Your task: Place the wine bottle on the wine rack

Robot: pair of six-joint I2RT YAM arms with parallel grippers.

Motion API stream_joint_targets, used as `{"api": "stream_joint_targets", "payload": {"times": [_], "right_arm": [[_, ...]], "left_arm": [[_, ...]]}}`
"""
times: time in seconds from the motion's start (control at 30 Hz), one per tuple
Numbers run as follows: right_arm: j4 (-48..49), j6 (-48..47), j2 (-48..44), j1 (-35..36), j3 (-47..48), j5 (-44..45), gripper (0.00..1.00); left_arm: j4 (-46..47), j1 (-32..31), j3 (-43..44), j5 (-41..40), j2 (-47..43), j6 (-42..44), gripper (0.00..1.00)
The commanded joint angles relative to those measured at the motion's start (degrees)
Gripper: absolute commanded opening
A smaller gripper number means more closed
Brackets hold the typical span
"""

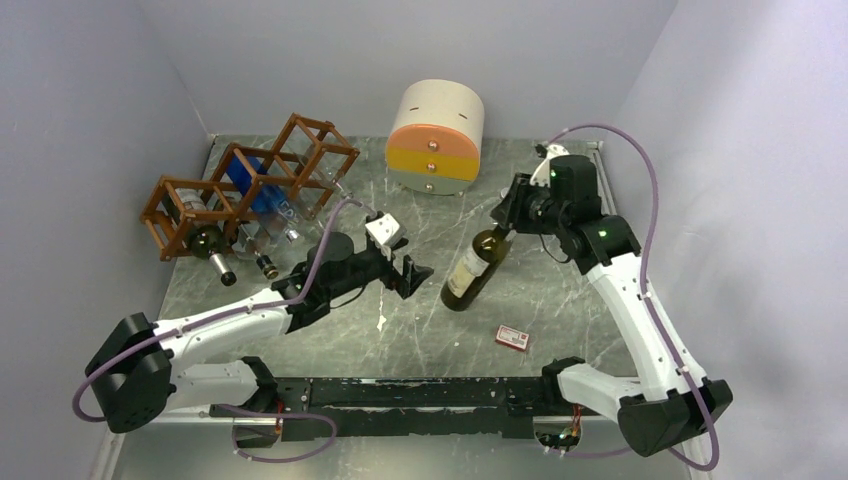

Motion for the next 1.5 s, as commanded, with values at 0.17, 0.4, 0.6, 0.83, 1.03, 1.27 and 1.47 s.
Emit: {"api": "stream_joint_targets", "payload": {"times": [0.17, 0.4, 0.6, 0.83, 1.03, 1.27, 1.47], "right_arm": [[14.2, 3.3, 4.4, 10.7, 2.7, -5.3, 0.0], [19.3, 3.6, 6.4, 11.4, 3.5, -11.6, 0.0], [17.2, 1.4, 7.5, 11.4, 6.4, -14.9, 0.0], [18.0, 1.0, 6.4, 11.4, 7.0, -19.8, 0.0], [18.5, -0.1, 5.6, 11.4, 7.4, -22.4, 0.0], [18.9, 0.2, 5.0, 11.4, 7.9, -25.7, 0.0], [19.8, 1.3, 4.0, 11.4, 7.3, -27.5, 0.0]], "left_arm": [[4.0, -0.2, -1.5, 5.7, 2.9, -1.0, 0.95], [4.4, 1.0, -2.8, 10.8, 4.2, -4.3, 0.95], [6.9, 3.4, -2.7, 18.2, 7.4, -7.6, 0.95], [6.1, 4.6, -2.3, 19.4, 9.4, -6.0, 0.95], [5.6, 4.6, -4.0, 24.3, 7.6, -2.8, 0.95], [16.9, 4.6, -7.4, 27.7, 5.8, -3.9, 0.8], [16.4, 4.6, -4.3, 29.2, 8.2, -3.7, 0.88]]}}
